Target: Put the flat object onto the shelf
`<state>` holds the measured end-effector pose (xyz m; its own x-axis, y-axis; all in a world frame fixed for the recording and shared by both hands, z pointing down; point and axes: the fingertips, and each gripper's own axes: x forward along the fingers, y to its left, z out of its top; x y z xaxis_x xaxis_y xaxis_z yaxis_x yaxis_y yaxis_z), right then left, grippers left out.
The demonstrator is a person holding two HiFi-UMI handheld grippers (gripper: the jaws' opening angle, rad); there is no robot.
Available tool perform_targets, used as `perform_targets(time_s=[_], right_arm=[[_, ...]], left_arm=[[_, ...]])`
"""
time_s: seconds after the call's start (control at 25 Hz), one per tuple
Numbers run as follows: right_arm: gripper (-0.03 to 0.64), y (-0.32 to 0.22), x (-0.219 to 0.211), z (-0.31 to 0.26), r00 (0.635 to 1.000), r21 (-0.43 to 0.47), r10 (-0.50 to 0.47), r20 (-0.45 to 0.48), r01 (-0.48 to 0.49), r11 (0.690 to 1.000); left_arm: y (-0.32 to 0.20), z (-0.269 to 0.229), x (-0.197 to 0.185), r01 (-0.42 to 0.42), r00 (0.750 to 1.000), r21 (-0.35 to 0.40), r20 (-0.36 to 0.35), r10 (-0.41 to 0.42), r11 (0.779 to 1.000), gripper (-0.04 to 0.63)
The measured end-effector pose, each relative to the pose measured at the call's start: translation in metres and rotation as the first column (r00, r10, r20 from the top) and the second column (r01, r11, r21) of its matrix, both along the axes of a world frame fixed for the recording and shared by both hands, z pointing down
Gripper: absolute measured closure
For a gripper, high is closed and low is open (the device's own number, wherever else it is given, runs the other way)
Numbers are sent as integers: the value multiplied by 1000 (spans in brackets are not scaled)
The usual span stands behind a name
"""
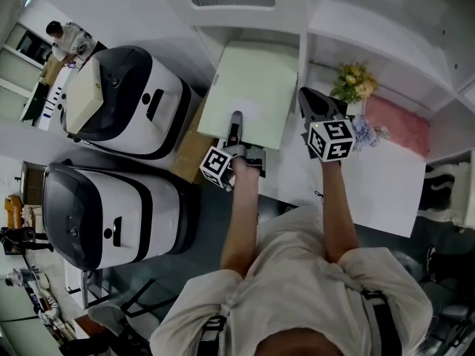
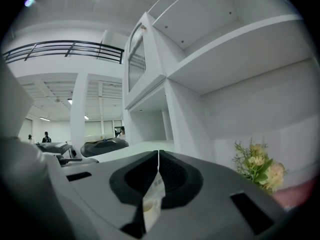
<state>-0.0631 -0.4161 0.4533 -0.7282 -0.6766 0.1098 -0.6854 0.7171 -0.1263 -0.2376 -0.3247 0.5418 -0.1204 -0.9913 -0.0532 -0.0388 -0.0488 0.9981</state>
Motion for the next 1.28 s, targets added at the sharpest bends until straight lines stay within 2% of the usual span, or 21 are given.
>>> perform_targets(time_s=[0.32,0.48,0.6,0.84,1.0,1.2,1.28], right_arm=[[548,10,-7,17,998,-30,-68,-16,68,997],[548,31,-18,21,988,-24,-152,-11,152,988],[548,52,-25,21,967,-9,-257,1,257,966],[548,86,-43,14,907,30,-418,-54,419,907],[548,113,-60,14,857,14,-506,-98,510,860],[548,121,-70,25,864,-23,-493,-104,493,870],[548,120,-74,32,867,-45,-472,-156,472,881]], left_arm=[[-13,2,-3,-19,999,-17,-27,19,1000,324],[-20,0,-7,-22,999,-7,-31,21,1000,324],[-26,0,-7,-25,999,-10,-31,25,1000,324],[-45,-3,-9,-46,998,-19,-36,46,999,324],[-58,-5,-9,-82,996,-26,-40,81,996,324],[-71,-4,-6,-133,989,-17,-62,131,991,324],[-75,-5,-7,-156,986,-16,-64,154,988,324]])
